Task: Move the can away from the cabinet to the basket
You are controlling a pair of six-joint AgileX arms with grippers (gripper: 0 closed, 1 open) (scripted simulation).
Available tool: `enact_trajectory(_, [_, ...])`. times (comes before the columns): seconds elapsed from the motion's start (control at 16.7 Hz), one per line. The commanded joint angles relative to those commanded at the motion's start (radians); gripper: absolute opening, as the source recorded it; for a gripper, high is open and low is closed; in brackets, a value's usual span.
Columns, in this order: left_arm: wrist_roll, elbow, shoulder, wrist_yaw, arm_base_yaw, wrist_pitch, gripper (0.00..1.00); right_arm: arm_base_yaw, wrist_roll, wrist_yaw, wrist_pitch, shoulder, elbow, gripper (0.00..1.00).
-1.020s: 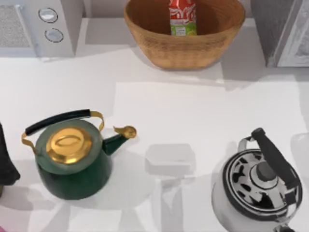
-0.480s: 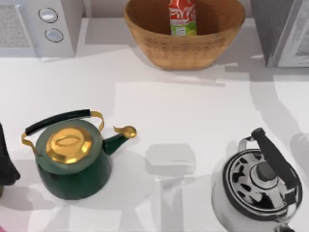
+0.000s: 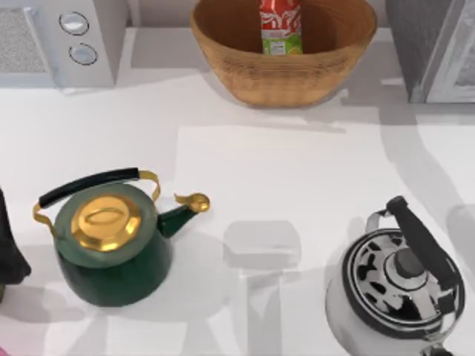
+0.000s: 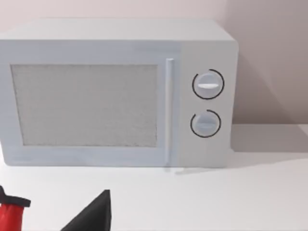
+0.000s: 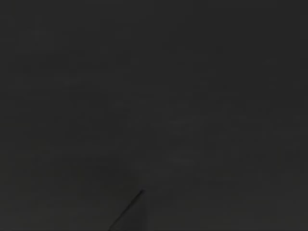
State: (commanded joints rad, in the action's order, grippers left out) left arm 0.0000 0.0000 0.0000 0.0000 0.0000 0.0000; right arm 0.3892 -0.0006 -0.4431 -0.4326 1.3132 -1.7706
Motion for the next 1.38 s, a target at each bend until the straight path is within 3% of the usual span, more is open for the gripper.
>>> enact_trajectory(0.3, [0.0, 0.0, 0.0, 0.0, 0.0, 0.0, 1.0, -0.06, 0.001, 0.058, 0.032, 0.111, -0.073, 1.0])
enact_trajectory(0.72, [0.0, 0.0, 0.0, 0.0, 0.0, 0.0, 1.0, -0.06, -0.001, 0.068, 0.046, 0.04, -0.009, 1.0])
enact_trajectory(1.02, [0.0, 0.0, 0.0, 0.0, 0.0, 0.0, 1.0, -0.109, 0.0, 0.126, 0.105, -0.166, 0.264, 1.0])
enact_trajectory(1.38, [0.0, 0.0, 0.0, 0.0, 0.0, 0.0, 1.0, -0.203, 0.0, 0.23, 0.212, -0.544, 0.763, 1.0])
